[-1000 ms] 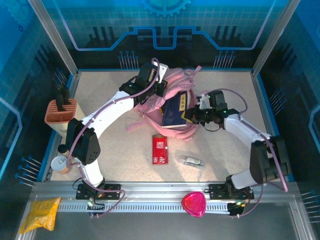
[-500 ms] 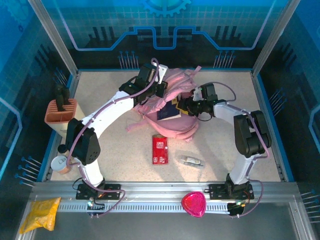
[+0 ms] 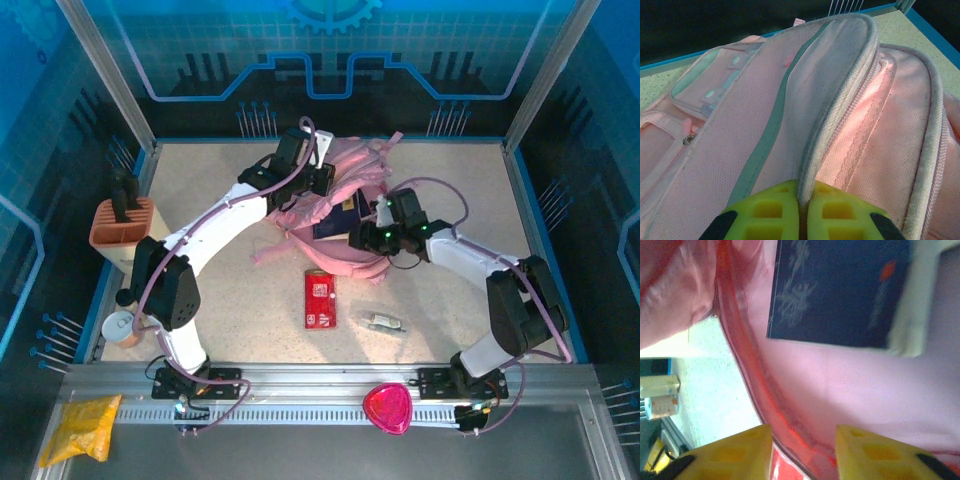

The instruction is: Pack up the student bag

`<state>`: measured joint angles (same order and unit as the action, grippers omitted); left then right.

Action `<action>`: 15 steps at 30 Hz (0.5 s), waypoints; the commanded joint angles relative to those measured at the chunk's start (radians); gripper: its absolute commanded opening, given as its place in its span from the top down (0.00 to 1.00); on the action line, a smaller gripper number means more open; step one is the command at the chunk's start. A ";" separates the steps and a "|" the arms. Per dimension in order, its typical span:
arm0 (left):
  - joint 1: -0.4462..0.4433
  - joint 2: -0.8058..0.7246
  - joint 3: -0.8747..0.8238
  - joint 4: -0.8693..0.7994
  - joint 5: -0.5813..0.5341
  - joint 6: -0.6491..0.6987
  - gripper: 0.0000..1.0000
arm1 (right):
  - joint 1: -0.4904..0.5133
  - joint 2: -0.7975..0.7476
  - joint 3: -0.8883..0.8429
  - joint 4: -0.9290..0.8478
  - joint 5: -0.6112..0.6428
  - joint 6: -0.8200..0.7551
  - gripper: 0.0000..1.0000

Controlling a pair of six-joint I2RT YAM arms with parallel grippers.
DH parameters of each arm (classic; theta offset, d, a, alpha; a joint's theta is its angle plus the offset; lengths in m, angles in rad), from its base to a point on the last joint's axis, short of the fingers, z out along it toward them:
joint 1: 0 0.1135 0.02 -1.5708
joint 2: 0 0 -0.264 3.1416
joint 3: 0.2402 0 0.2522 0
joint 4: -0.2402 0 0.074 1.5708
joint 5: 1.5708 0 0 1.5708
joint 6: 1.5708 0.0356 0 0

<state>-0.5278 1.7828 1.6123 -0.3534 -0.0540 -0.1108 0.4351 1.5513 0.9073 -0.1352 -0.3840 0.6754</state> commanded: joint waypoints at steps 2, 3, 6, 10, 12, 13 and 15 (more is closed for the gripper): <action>0.004 -0.057 0.012 0.099 0.039 -0.069 1.00 | 0.040 0.046 -0.071 0.232 0.088 0.079 0.77; 0.003 -0.056 0.015 0.093 0.036 -0.079 1.00 | 0.039 0.071 -0.061 0.261 0.094 0.097 0.80; 0.004 -0.058 0.022 0.078 0.039 -0.098 1.00 | 0.037 0.143 -0.033 0.334 0.135 0.117 0.84; 0.003 -0.065 0.020 0.072 0.042 -0.108 1.00 | 0.006 0.201 0.011 0.443 0.200 0.136 0.89; 0.004 -0.073 0.010 0.073 0.042 -0.116 1.00 | -0.011 0.221 0.030 0.473 0.225 0.135 0.89; 0.005 -0.074 0.006 0.077 0.041 -0.122 1.00 | -0.019 0.230 0.043 0.471 0.232 0.135 0.89; 0.005 -0.073 0.005 0.079 0.046 -0.122 1.00 | -0.041 0.250 0.069 0.474 0.219 0.135 0.89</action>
<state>-0.5270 1.7828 1.6123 -0.3546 -0.0422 -0.1864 0.4267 1.7767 0.9215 0.2443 -0.2089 0.7979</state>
